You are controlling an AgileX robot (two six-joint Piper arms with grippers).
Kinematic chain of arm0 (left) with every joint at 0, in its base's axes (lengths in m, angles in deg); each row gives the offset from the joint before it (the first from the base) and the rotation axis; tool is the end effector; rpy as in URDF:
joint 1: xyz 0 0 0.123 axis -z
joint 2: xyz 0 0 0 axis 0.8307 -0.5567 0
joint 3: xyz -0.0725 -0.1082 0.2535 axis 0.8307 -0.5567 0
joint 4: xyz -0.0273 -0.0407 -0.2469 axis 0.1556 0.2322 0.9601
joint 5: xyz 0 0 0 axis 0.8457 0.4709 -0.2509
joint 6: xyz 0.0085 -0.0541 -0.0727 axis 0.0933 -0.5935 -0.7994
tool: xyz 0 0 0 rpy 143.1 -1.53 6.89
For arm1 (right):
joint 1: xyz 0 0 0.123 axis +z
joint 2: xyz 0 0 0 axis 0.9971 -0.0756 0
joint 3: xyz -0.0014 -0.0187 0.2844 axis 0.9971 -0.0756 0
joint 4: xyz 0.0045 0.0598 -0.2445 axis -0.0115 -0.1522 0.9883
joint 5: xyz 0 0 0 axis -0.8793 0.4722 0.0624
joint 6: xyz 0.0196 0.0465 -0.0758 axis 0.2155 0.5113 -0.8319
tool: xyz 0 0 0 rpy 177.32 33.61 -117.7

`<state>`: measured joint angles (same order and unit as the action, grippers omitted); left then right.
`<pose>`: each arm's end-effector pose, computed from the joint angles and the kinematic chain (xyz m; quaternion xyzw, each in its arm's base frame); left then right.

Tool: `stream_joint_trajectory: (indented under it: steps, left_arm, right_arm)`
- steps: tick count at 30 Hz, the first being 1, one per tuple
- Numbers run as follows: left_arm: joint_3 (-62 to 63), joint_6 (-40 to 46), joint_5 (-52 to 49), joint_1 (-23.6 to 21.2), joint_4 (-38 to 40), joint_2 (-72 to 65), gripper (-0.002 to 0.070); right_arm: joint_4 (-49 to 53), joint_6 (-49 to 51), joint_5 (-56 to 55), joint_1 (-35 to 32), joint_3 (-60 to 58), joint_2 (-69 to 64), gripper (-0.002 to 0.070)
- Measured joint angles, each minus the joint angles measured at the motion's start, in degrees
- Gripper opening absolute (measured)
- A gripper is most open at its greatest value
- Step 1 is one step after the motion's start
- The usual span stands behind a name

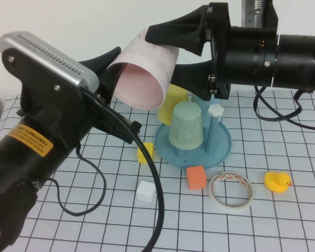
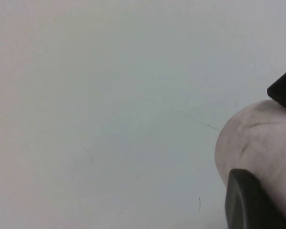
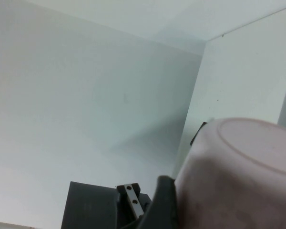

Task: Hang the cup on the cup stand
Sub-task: Adjust the cup with two arms

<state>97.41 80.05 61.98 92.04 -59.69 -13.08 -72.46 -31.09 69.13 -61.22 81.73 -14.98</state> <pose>0.2129 -0.1492 0.3466 0.2469 0.5716 -0.1366 0.7705 0.3103 0.2097 0.3517 0.0210 0.7427 0.6274 0.2332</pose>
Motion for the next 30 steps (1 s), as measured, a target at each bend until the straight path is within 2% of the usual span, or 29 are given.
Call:
stream_joint_trajectory:
  steps: [13,16,20,23,30]
  left_arm:
    - [0.0,-0.8,-0.6,-0.2,-1.0,-0.4,0.0028]
    - [0.0,-0.9,-1.5,-0.2,-2.1,-0.4,0.0106]
    - [0.0,-1.0,-3.3,0.0,-3.4,-0.5,0.0306]
    - [0.0,-1.6,-5.0,0.2,-4.2,-0.2,0.0403]
    - [0.0,-2.9,-13.0,0.3,-4.2,5.0,0.0442]
  right_arm:
    - [0.0,-0.7,0.5,-0.1,0.0,-1.0,0.0591]
    - [0.0,-2.0,0.5,-0.2,0.0,-1.1,0.0589]
    - [0.2,-5.5,0.8,-0.2,0.3,-1.3,0.0589]
    - [0.5,-8.9,1.2,-0.3,1.4,-1.4,0.0587]
    - [0.3,-18.7,1.8,-2.5,2.2,-0.9,0.0586]
